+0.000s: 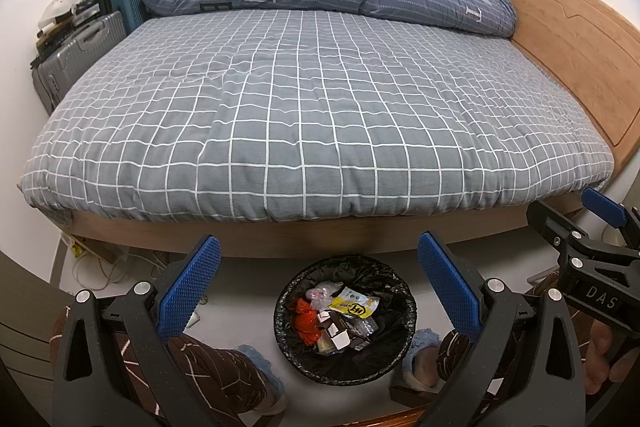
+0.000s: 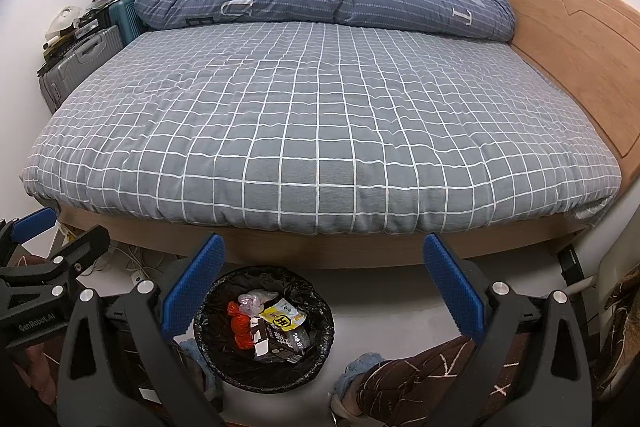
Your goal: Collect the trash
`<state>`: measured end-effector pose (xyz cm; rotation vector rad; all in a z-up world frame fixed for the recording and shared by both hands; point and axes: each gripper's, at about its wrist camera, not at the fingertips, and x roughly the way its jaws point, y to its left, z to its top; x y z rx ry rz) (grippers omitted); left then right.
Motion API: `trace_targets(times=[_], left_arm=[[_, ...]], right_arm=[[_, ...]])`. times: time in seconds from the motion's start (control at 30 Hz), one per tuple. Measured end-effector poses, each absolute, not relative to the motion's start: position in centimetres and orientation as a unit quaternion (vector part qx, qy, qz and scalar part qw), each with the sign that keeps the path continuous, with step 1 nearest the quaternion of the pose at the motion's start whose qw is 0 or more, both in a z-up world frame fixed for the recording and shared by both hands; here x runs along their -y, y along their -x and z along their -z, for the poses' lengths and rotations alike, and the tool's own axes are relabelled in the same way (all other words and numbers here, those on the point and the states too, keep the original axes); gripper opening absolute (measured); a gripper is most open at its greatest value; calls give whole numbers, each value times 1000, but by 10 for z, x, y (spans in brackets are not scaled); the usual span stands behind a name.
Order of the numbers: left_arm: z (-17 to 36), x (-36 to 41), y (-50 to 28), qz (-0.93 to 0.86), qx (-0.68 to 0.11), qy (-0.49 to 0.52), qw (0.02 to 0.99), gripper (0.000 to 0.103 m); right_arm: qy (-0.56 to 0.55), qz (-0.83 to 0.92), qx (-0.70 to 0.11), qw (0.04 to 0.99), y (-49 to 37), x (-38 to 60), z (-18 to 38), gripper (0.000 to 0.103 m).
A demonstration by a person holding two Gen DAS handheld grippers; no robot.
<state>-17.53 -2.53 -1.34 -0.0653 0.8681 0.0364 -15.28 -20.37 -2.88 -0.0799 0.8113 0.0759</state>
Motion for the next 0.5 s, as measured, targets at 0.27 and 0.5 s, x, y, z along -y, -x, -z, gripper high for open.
trace_targets(times=[0.27,0.5], left_arm=[[14,24,174,-19,-423,35,905,97],[12,24,176,-34,-416,24,909,97]], right_arm=[[38,-36,-395,917,152,205,31,95],[38,-36,-395,917,152,204,30,95]])
